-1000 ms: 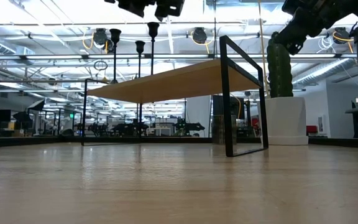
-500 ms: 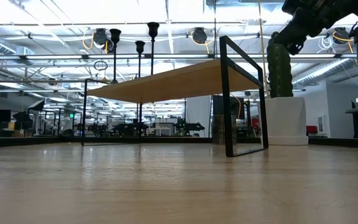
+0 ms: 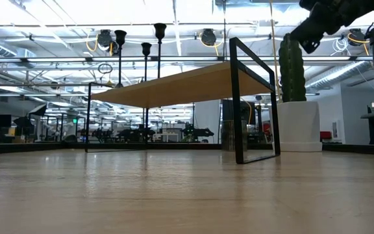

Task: Pick & Place candle stick holders
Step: Put the black candle holder on the shelf, then put the brown scented candle on the shelf

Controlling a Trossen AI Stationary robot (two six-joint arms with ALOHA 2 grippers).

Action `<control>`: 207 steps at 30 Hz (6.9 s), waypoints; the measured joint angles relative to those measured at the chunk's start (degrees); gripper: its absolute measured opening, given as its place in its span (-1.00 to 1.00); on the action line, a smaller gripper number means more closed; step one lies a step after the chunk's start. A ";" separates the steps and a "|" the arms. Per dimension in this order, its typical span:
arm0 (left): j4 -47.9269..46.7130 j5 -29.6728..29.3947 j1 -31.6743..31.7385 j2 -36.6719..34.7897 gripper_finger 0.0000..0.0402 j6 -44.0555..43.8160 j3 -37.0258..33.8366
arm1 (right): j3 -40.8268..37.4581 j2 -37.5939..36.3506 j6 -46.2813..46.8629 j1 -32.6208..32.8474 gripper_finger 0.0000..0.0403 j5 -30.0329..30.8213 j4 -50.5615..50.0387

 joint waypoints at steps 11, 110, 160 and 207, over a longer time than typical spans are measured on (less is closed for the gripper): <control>-2.00 -0.03 -7.89 0.02 0.22 -10.00 0.00 | 0.00 -1.94 4.72 0.99 -1.00 -0.09 -0.44; -35.66 41.14 40.34 20.02 -1.00 -57.91 0.00 | -0.07 -2.08 7.56 2.40 -1.00 0.01 -0.39; -43.83 37.56 41.70 19.79 -0.99 -64.42 0.00 | -0.04 -2.10 8.23 2.40 -1.00 -0.17 -0.44; -69.93 79.48 8.69 8.20 -0.98 -106.40 0.11 | 0.02 -2.10 5.84 2.43 -1.00 -0.19 -0.43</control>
